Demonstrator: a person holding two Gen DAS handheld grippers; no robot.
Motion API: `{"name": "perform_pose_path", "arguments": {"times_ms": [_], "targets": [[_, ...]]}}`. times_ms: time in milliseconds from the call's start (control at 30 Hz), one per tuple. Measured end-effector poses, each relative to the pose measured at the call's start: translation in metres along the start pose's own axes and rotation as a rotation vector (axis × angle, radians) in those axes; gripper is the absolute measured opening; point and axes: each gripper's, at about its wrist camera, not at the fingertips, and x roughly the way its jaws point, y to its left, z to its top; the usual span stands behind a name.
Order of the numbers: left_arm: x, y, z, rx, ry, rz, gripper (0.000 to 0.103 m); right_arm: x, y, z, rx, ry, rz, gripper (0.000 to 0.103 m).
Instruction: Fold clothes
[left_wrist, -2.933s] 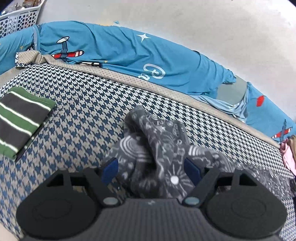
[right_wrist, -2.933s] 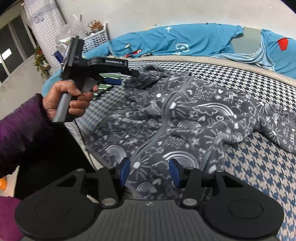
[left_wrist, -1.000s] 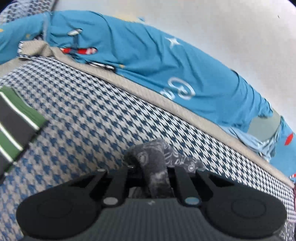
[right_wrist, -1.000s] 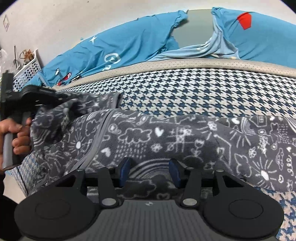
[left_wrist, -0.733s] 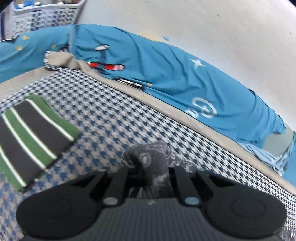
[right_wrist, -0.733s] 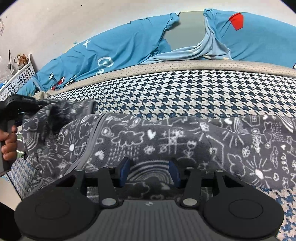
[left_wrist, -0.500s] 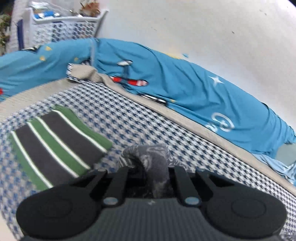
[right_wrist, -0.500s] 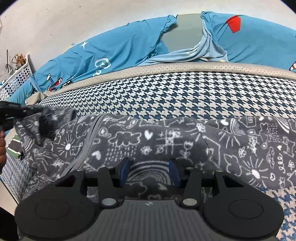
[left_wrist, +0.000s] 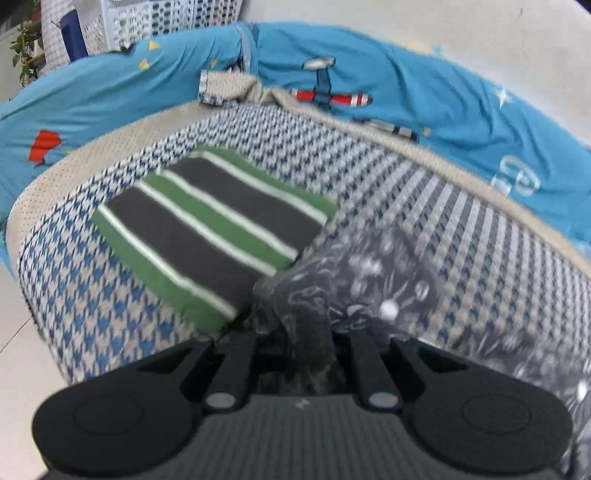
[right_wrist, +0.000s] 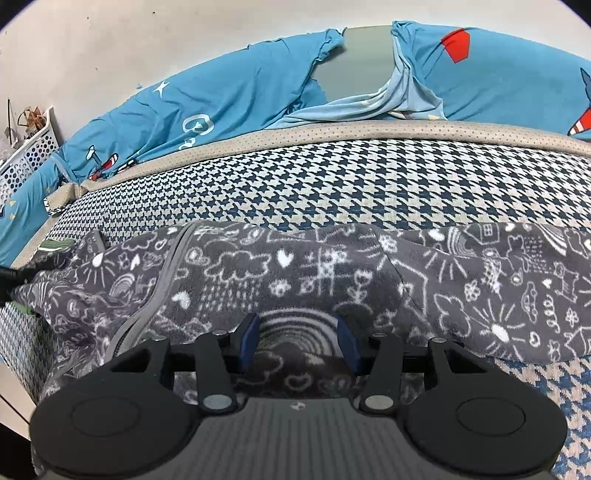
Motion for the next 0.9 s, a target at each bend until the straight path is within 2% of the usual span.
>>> {"name": "perform_pose_path", "arguments": {"times_ms": [67, 133, 200, 267, 400, 433, 467, 567, 700, 767, 900], "targets": [[0.005, 0.002, -0.005, 0.017, 0.043, 0.015, 0.011, 0.000, -0.001, -0.001, 0.002, 0.007, -0.004, 0.046], [0.010, 0.003, -0.009, 0.038, 0.083, 0.048, 0.019, -0.001, -0.001, -0.003, -0.002, 0.015, -0.017, 0.046], [0.012, 0.007, -0.011, 0.026, 0.103, 0.073, 0.033, -0.003, -0.001, -0.005, -0.012, 0.012, -0.033, 0.046], [0.007, 0.012, -0.012, -0.002, 0.098, 0.074, 0.041, -0.007, -0.001, -0.006, -0.018, 0.002, -0.035, 0.046], [-0.009, 0.017, -0.016, -0.043, 0.061, 0.054, 0.073, -0.016, -0.006, -0.008, -0.008, -0.019, -0.031, 0.046], [-0.012, 0.018, -0.017, -0.051, 0.056, 0.055, 0.077, -0.017, -0.008, -0.008, -0.002, -0.024, -0.030, 0.046], [-0.015, 0.020, -0.018, -0.059, 0.051, 0.056, 0.080, -0.019, -0.010, -0.008, 0.005, -0.028, -0.027, 0.046], [-0.024, 0.024, -0.022, -0.083, 0.036, 0.059, 0.082, -0.022, -0.018, -0.007, 0.031, -0.033, -0.020, 0.046], [-0.028, 0.035, -0.030, -0.126, 0.042, 0.094, 0.098, -0.025, -0.024, -0.006, 0.044, -0.039, -0.032, 0.046], [-0.030, 0.040, -0.033, -0.147, 0.044, 0.101, 0.101, -0.026, -0.027, -0.005, 0.051, -0.038, -0.032, 0.046], [-0.029, 0.036, -0.036, -0.116, 0.056, 0.130, 0.103, -0.027, -0.031, -0.006, 0.047, -0.033, -0.034, 0.046]]}}
